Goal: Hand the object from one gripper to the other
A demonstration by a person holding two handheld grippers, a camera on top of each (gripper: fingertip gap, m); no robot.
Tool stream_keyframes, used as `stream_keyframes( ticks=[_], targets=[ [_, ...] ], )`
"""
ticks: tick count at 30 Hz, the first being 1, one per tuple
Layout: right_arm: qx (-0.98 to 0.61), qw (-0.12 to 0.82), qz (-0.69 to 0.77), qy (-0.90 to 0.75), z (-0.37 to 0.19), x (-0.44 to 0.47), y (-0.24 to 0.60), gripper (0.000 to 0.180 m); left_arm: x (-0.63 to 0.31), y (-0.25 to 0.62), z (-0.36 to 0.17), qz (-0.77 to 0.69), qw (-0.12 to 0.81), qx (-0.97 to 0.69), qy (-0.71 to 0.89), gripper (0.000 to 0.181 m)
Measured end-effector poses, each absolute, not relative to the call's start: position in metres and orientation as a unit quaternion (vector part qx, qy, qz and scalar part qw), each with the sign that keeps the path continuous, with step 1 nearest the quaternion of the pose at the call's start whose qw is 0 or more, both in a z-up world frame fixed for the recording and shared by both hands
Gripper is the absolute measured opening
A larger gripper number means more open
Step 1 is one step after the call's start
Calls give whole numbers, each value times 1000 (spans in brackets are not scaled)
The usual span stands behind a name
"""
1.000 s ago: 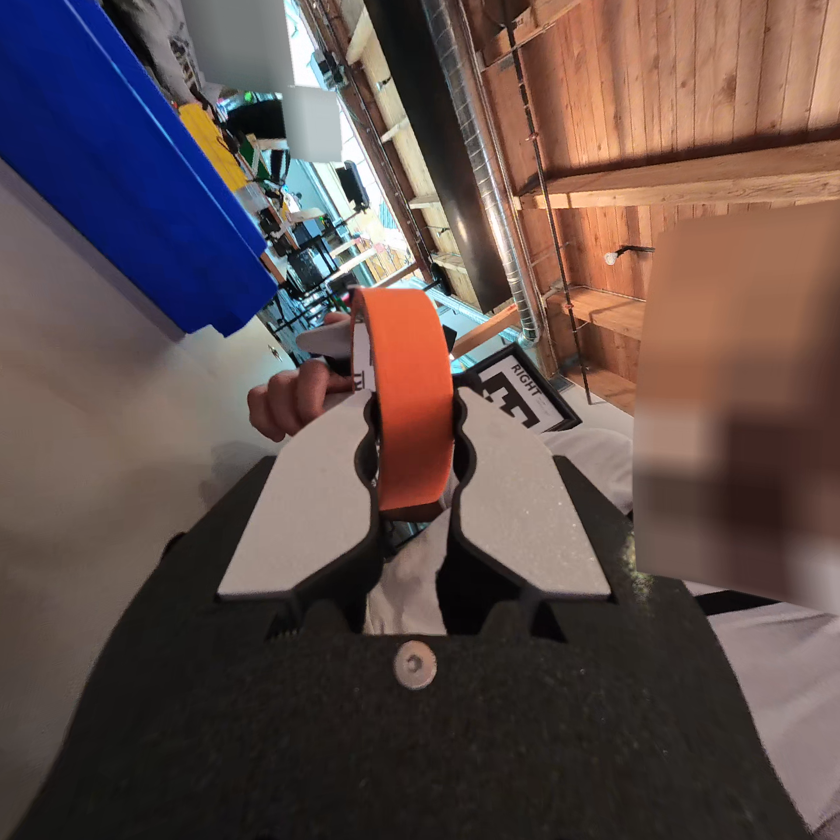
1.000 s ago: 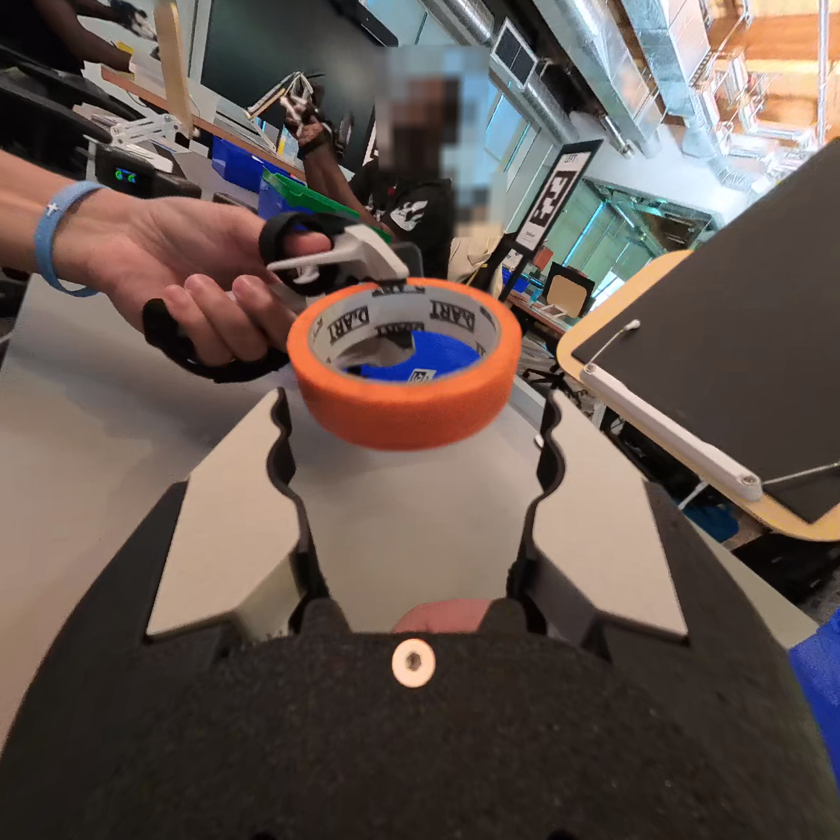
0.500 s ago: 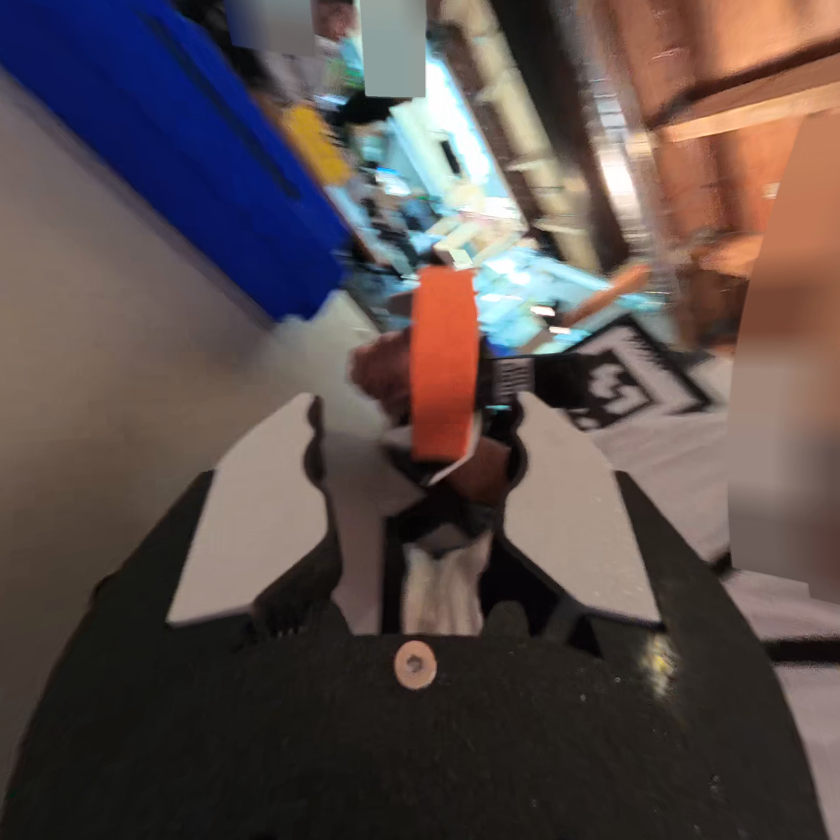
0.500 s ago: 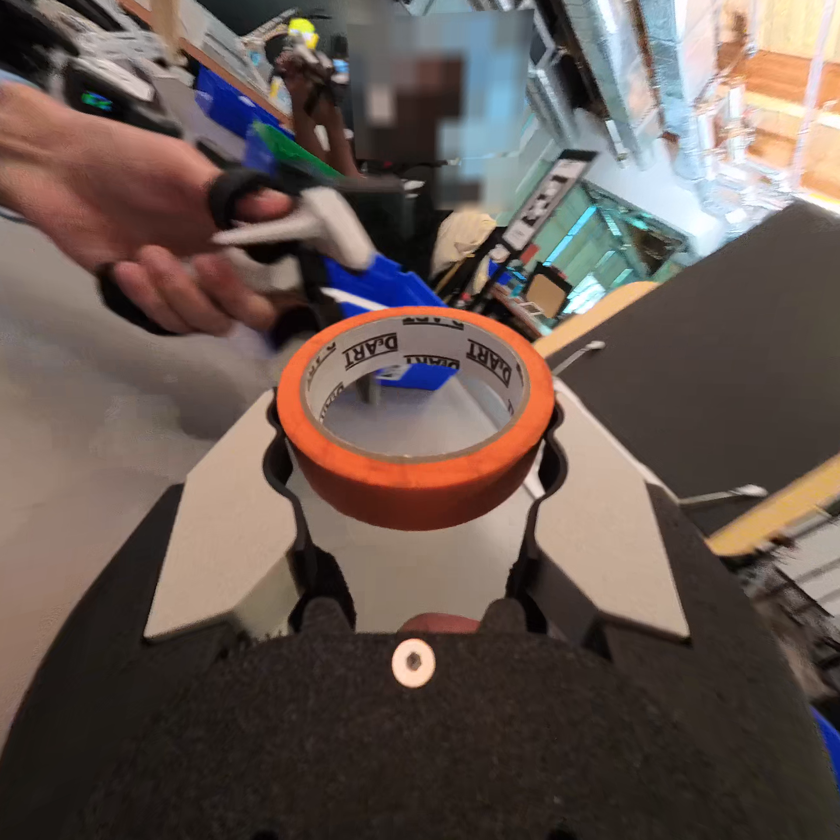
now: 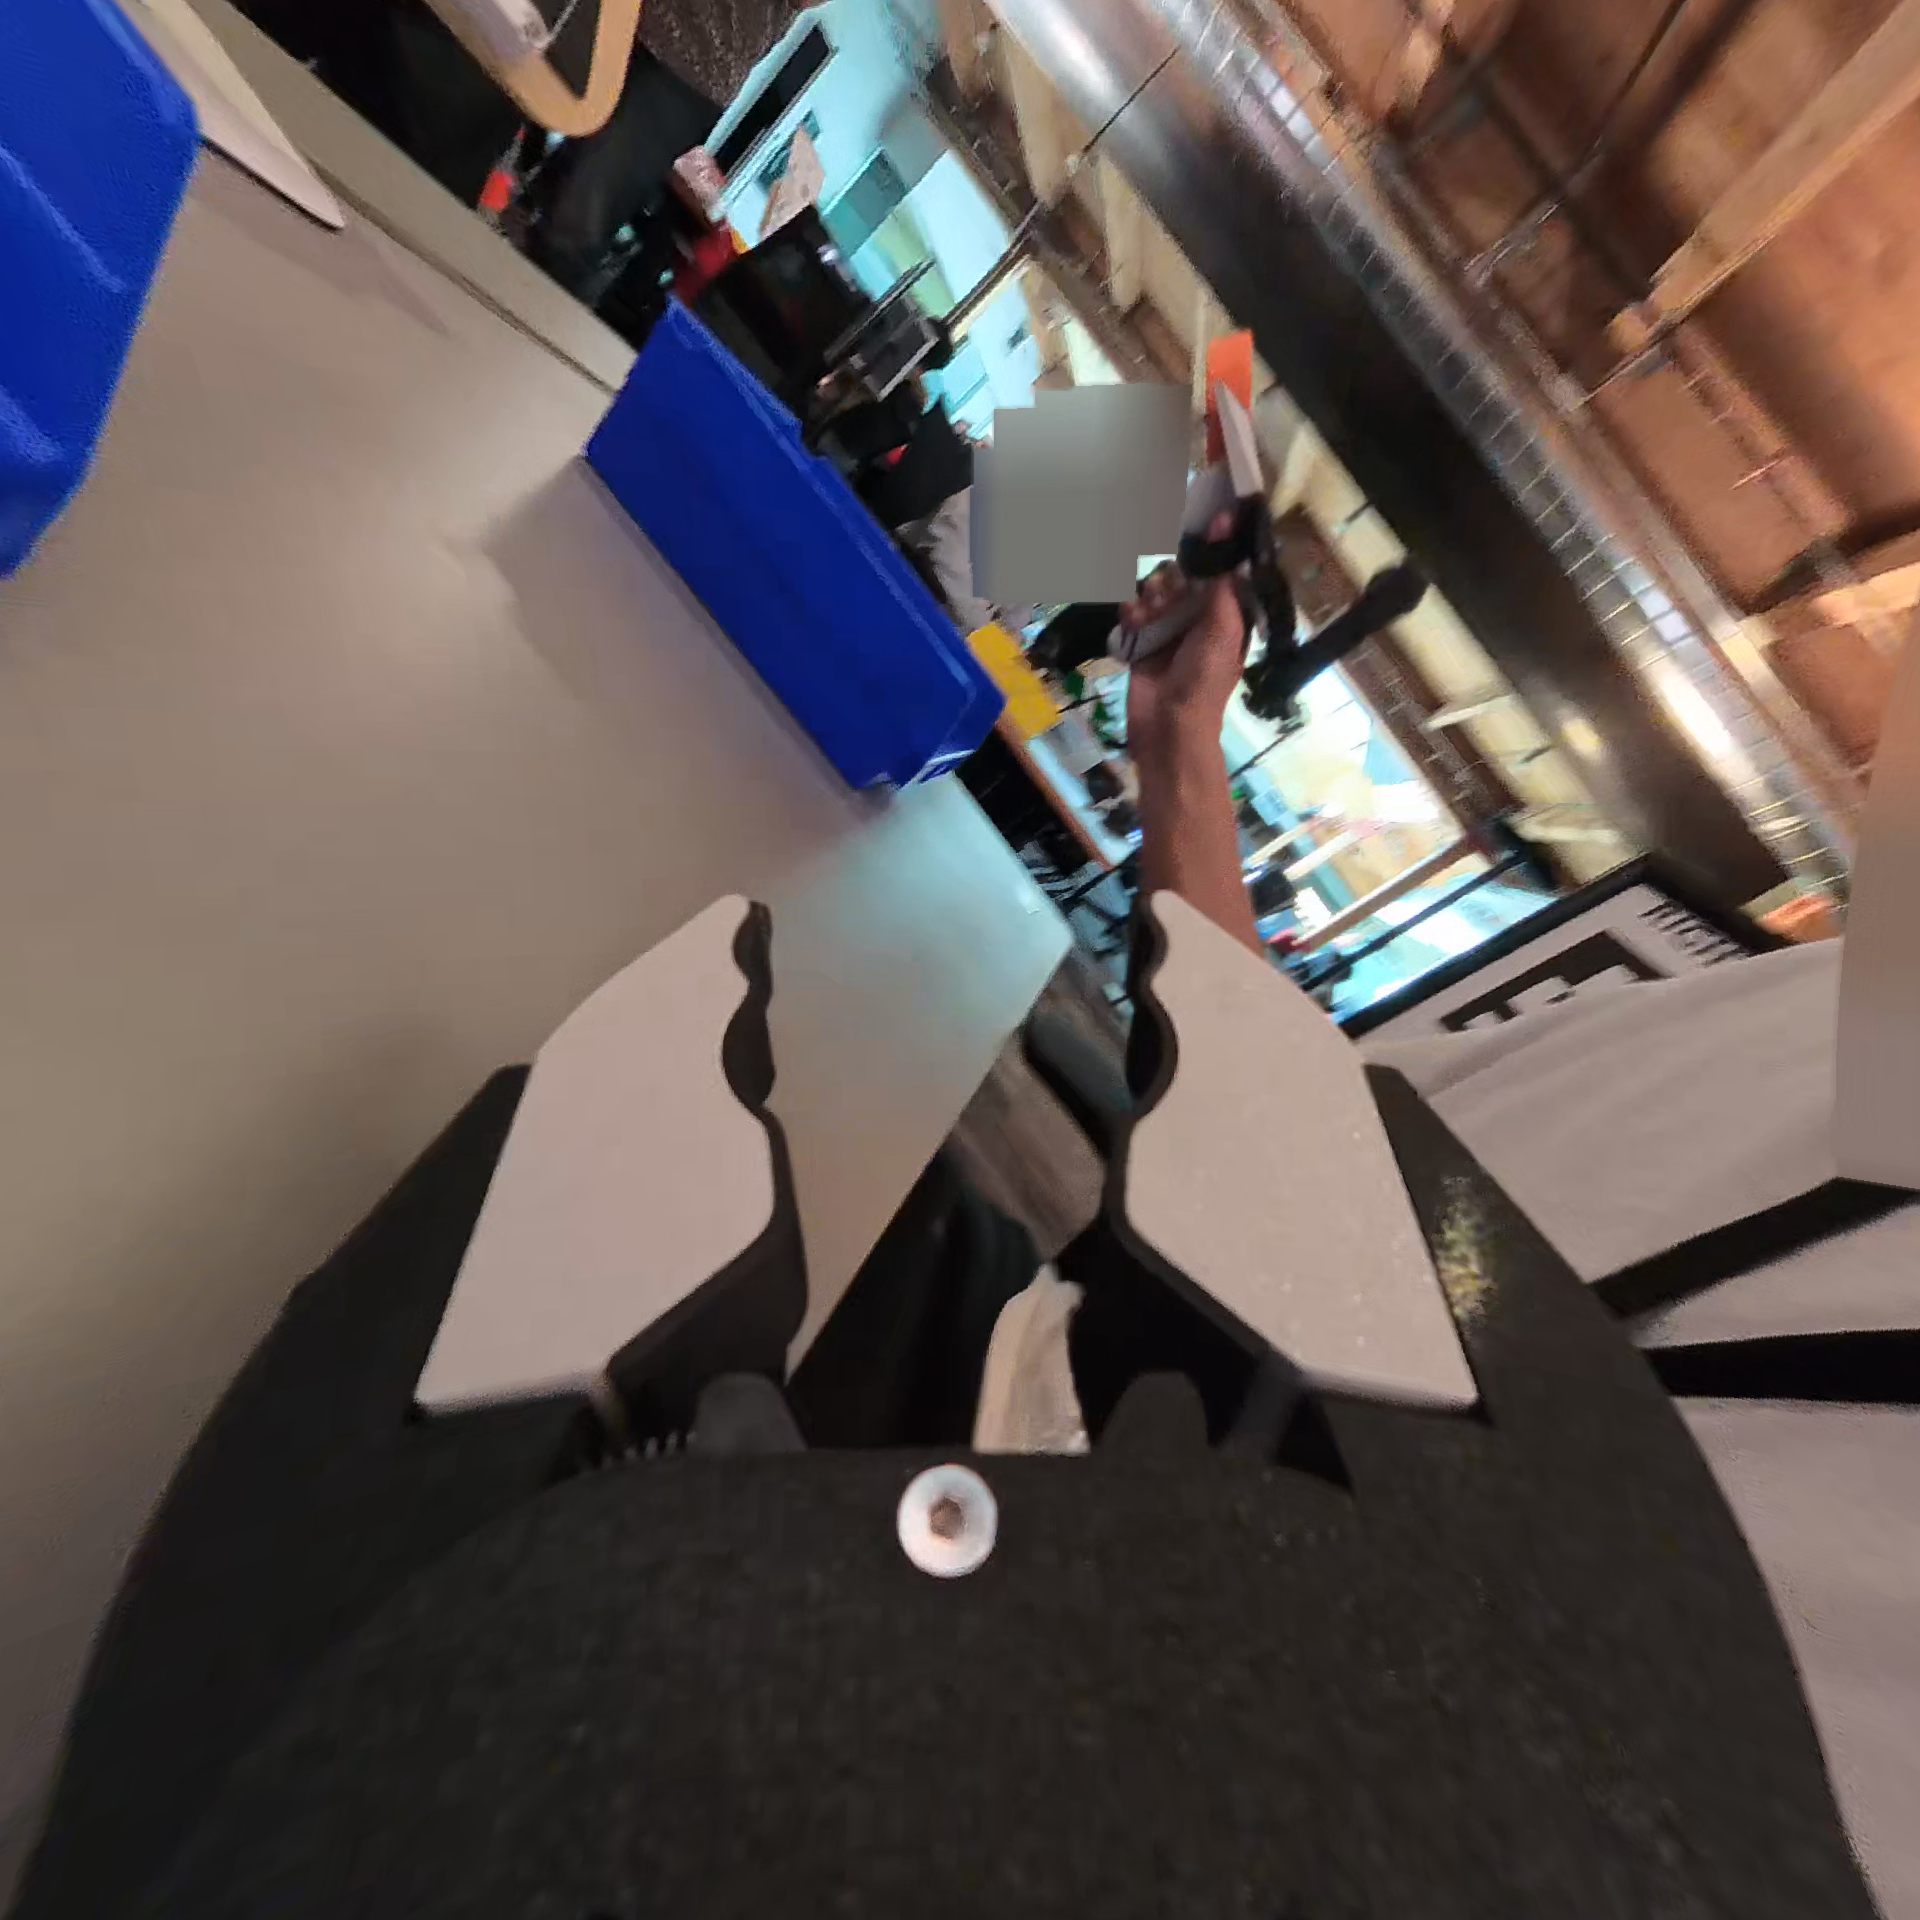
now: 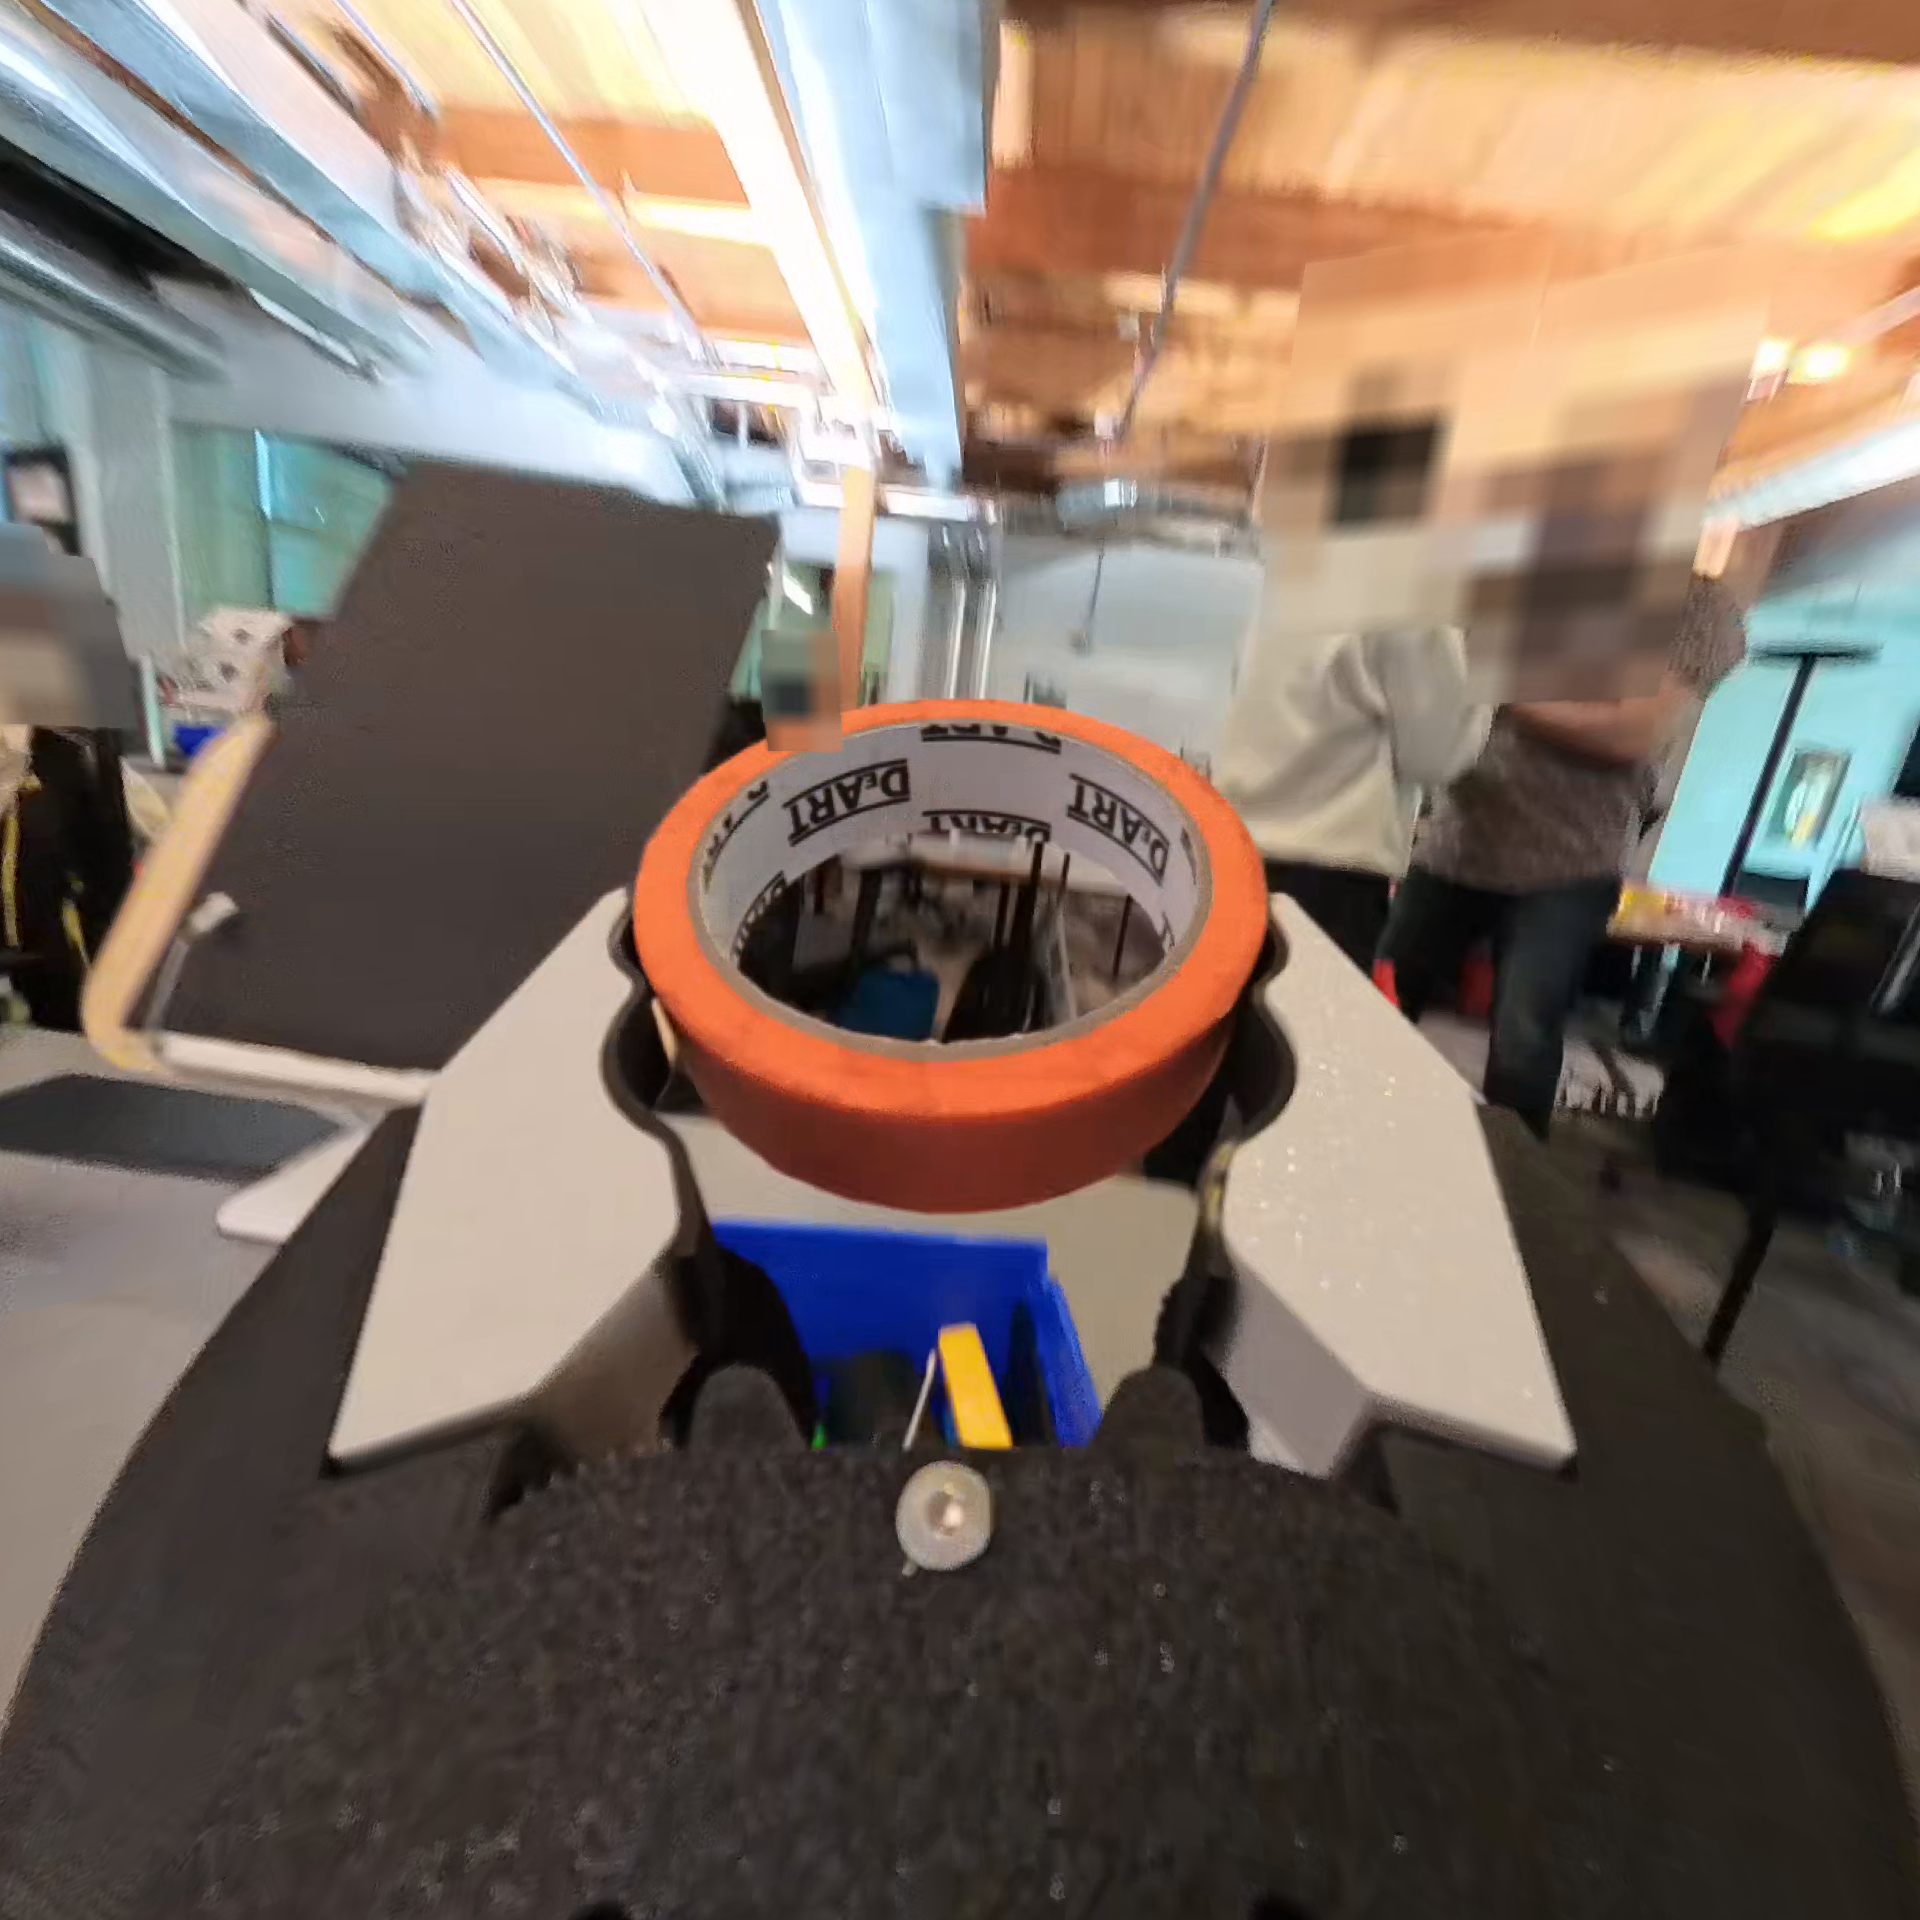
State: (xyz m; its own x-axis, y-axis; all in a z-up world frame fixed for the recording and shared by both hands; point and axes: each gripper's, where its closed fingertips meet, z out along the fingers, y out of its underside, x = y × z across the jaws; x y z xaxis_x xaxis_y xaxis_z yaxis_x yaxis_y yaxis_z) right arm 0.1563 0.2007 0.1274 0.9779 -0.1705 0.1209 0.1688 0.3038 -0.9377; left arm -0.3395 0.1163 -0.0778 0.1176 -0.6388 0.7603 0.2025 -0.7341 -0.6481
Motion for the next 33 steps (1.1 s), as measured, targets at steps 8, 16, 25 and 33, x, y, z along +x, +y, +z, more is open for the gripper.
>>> stream_keyframes(
  ticks=[8, 16, 25, 33],
  targets=[
    [-820, 571, 26, -14, -81, 143, 325, 113, -333, 111, -89, -577, 355, -703, 217, 77],
    [-880, 474, 30, 9, -137, 141, 365, 113, -332, 105, -97, -578, 333, -710, 224, 79],
    [-897, 440, 26, 2, -128, 138, 358, 123, -336, 106, -104, -570, 327, -721, 222, 78],
    [-722, 642, 252, -59, 23, 19, 256, 99, -355, 128, -120, -489, 358, -762, 229, 79]
  ],
)
